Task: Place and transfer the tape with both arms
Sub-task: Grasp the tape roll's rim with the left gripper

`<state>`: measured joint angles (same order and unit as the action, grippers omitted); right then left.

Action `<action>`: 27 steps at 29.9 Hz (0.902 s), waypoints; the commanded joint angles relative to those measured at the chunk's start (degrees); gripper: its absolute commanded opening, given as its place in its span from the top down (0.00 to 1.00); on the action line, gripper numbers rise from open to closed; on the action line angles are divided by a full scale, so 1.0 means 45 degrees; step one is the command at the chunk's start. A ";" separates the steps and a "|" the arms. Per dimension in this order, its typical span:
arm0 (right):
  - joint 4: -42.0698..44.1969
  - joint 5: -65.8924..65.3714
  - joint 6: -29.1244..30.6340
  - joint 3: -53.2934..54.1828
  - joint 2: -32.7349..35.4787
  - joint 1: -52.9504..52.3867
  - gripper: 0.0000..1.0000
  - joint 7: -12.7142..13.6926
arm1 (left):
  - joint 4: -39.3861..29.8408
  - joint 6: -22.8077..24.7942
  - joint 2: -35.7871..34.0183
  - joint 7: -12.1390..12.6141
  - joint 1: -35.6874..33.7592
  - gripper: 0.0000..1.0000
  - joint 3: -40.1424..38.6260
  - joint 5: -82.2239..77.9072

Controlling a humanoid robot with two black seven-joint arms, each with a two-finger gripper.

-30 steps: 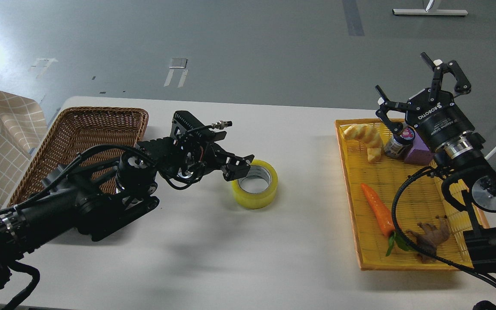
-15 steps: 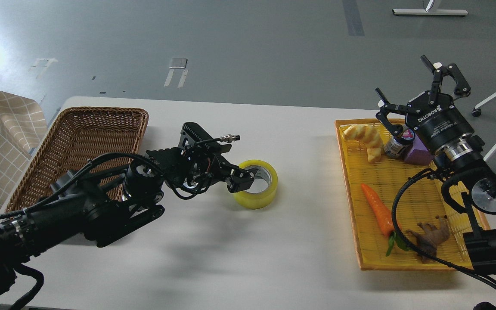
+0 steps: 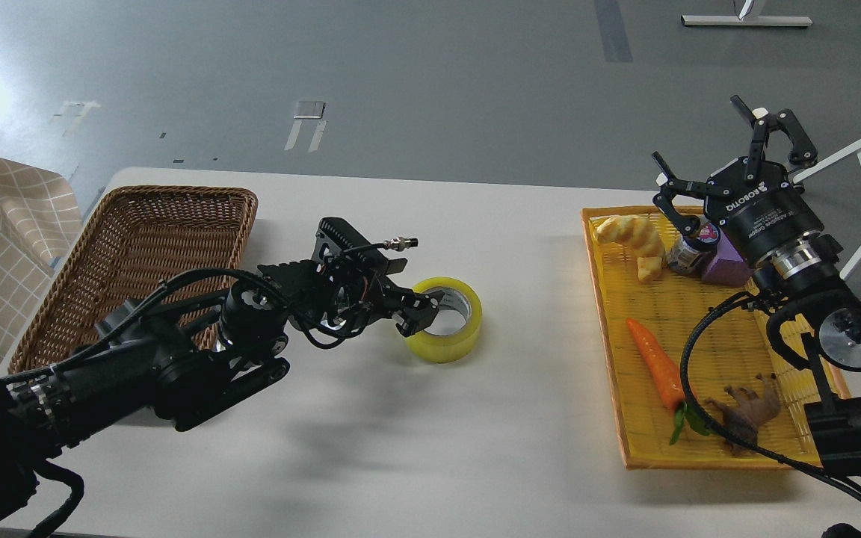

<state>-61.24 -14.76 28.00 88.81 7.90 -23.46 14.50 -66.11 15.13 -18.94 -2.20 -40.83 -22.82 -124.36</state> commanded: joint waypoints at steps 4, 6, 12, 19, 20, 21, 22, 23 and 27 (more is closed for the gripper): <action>-0.0004 0.0000 0.0000 -0.0008 0.0002 0.0019 0.00 0.0000 | 0.0140 -0.0002 0.0030 0.0039 0.0207 0.22 0.0031 0.0000; -0.0004 0.0000 0.0000 -0.0008 0.0002 0.0019 0.00 0.0000 | 0.0160 -0.0002 0.0088 0.0059 0.0207 0.22 0.0031 0.0000; -0.0004 0.0000 0.0000 -0.0008 0.0002 0.0039 0.00 0.0000 | 0.0355 -0.0041 0.0265 0.0039 0.0207 0.25 0.0031 0.0058; -0.0004 0.0000 0.0000 -0.0008 0.0002 0.0039 0.00 0.0000 | 0.0375 -0.0041 0.0304 0.0078 0.0285 0.40 0.0031 0.0039; -0.0004 0.0000 0.0000 -0.0008 0.0002 0.0039 0.00 0.0000 | 0.0413 -0.0041 0.0304 0.0078 0.0304 0.42 0.0031 0.0039; -0.0004 0.0000 0.0000 -0.0008 0.0002 0.0058 0.00 0.0000 | 0.0414 -0.0041 0.0304 0.0040 0.0324 0.43 0.0031 0.0039; -0.0004 0.0000 0.0000 0.0011 0.0002 0.0039 0.00 0.0000 | 0.0414 -0.0022 0.0304 0.0059 0.0401 0.44 0.0031 0.0039; -0.0004 0.0000 0.0000 0.0011 0.0002 0.0058 0.00 0.0000 | 0.0414 -0.0022 0.0304 0.0059 0.0441 0.45 0.0031 0.0039; -0.0004 0.0000 0.0000 -0.0008 -0.0018 0.0039 0.00 0.0000 | 0.0608 -0.0022 0.0304 0.0098 0.0499 0.65 0.0031 0.0019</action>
<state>-61.26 -14.76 28.00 88.83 7.91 -23.21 14.50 -63.93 14.95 -17.58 -1.88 -38.79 -22.68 -124.23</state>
